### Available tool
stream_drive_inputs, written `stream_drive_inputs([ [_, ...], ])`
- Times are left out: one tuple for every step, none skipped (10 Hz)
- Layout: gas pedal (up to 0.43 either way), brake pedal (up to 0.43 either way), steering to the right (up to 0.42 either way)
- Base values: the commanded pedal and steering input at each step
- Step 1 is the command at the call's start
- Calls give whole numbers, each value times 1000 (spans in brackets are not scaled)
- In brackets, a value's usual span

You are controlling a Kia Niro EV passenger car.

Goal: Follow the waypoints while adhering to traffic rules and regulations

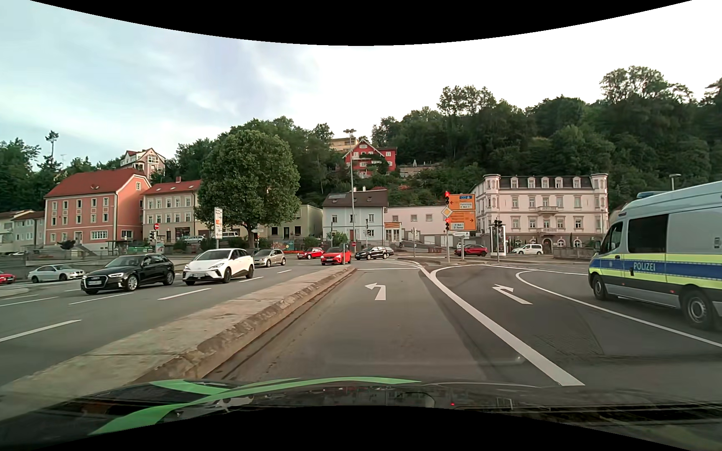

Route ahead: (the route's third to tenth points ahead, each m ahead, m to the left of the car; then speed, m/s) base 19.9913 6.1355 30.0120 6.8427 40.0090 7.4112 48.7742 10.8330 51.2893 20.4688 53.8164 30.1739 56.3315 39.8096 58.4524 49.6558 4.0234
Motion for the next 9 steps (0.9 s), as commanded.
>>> stream_drive_inputs([
  [0,0,15],
  [0,0,15],
  [0,0,15],
  [0,6,15],
  [0,6,15],
  [0,24,15],
  [0,24,15],
  [0,30,15],
  [0,37,15],
])
